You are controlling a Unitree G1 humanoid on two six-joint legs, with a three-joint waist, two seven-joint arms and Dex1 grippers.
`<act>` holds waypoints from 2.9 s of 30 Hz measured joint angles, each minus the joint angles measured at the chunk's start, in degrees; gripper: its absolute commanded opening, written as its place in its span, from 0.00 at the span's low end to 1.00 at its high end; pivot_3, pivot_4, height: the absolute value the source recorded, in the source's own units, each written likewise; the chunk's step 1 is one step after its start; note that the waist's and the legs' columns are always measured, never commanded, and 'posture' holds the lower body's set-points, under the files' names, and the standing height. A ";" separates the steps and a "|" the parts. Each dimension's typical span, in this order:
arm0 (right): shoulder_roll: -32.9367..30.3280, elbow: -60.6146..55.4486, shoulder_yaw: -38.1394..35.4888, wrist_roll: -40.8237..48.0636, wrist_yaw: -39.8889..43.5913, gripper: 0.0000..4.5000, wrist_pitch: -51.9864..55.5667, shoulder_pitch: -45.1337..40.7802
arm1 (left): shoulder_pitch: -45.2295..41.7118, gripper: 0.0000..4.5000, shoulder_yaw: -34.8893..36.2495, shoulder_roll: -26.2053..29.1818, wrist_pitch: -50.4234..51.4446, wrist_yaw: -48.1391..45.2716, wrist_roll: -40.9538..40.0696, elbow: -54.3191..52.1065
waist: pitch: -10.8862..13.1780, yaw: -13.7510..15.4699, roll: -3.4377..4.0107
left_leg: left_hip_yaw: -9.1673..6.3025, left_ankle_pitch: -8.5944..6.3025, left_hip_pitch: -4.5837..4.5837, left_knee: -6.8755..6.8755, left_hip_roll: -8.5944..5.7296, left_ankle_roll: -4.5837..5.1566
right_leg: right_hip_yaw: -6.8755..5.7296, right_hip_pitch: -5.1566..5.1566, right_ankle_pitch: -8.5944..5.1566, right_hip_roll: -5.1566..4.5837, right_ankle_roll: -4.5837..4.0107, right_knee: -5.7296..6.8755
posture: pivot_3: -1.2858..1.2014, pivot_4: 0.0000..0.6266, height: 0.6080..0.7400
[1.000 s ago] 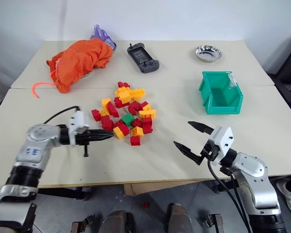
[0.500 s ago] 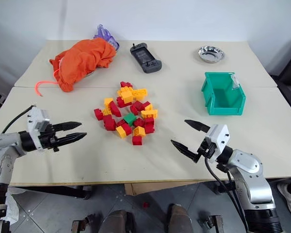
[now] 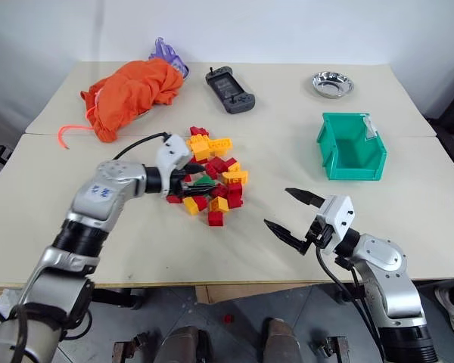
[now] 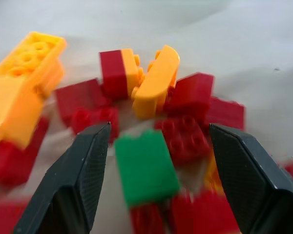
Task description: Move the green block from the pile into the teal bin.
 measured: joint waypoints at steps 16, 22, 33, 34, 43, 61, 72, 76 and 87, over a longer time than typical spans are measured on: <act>0.29 -4.82 -0.22 -0.04 -4.69 1.00 1.82 3.82 | -4.00 0.62 -3.66 4.31 0.48 -8.11 5.32 8.16 | 0.00 -0.34 0.00 | -0.01 0.00 0.02 0.01 0.00 0.00 | 0.02 0.00 0.00 0.00 0.00 0.01 | 0.52 0.24 1.00; 0.60 -4.84 -0.20 -0.19 -5.11 1.00 1.67 3.81 | -5.81 0.32 -2.43 0.34 -1.25 -7.33 5.60 14.12 | 0.00 0.01 0.00 | -0.01 0.00 0.01 0.06 0.00 0.00 | 0.02 0.01 0.00 0.00 0.00 0.03 | 0.52 0.24 1.00; 0.58 -5.58 -2.99 -1.20 -6.41 1.00 1.40 8.95 | -13.86 0.32 0.79 1.82 -18.52 -22.26 3.38 21.69 | 0.09 0.40 -0.14 | -0.02 -0.01 -0.09 0.09 0.00 0.01 | -0.02 0.00 0.00 0.00 0.01 -0.01 | 0.52 0.24 1.00; 0.57 -5.93 -3.54 -1.22 -6.83 1.00 1.40 9.42 | -15.49 0.32 1.03 0.84 -18.92 -24.38 2.71 21.55 | 0.08 0.49 -0.14 | -0.03 -0.01 -0.07 0.09 -0.01 0.01 | -0.02 0.02 0.01 0.00 0.01 -0.01 | 0.52 0.24 1.00; 0.47 -7.10 -14.12 -1.86 -9.19 1.00 -0.90 20.40 | -22.01 0.32 -7.66 -23.33 -29.45 -22.71 8.06 32.48 | 0.11 1.39 -0.19 | -0.04 -0.09 -0.11 0.21 -0.07 0.16 | 0.02 0.17 0.11 0.00 0.20 -0.33 | 0.52 0.24 1.00; -12.32 -7.54 -18.13 5.07 -3.30 1.00 10.92 19.88 | -13.72 0.99 3.36 -16.86 -40.31 -26.82 3.46 35.34 | 0.09 -1.23 0.07 | -0.06 -0.12 0.12 0.09 -0.10 0.23 | 0.32 0.11 0.15 0.00 0.09 -0.22 | 0.52 0.24 1.00; -18.47 -2.02 1.88 2.13 -4.11 1.00 33.34 -5.71 | 9.96 0.99 14.56 3.43 -35.96 -34.88 -9.15 6.11 | 0.14 0.43 0.01 | -0.33 -0.31 -0.34 0.78 -0.10 0.44 | 0.20 0.02 0.23 -0.02 0.22 -0.01 | 0.52 0.24 1.00; -18.47 3.14 6.19 -1.58 -1.98 1.00 33.47 -10.10 | 20.08 0.99 14.75 6.85 -29.26 -34.03 -12.34 -6.40 | 0.13 0.11 -0.01 | -0.26 -0.37 -0.32 0.84 -0.13 0.50 | 0.28 0.06 0.30 -0.04 0.32 -0.08 | 0.52 0.24 1.00; -17.58 9.72 8.24 -4.56 3.23 0.48 29.32 -11.85 | 24.56 1.00 14.88 7.42 -24.85 -29.42 -15.67 -15.69 | 0.12 0.12 -0.02 | -0.20 -0.36 -0.28 0.81 -0.13 0.50 | 0.29 0.06 0.30 -0.03 0.32 -0.09 | 0.52 0.24 1.00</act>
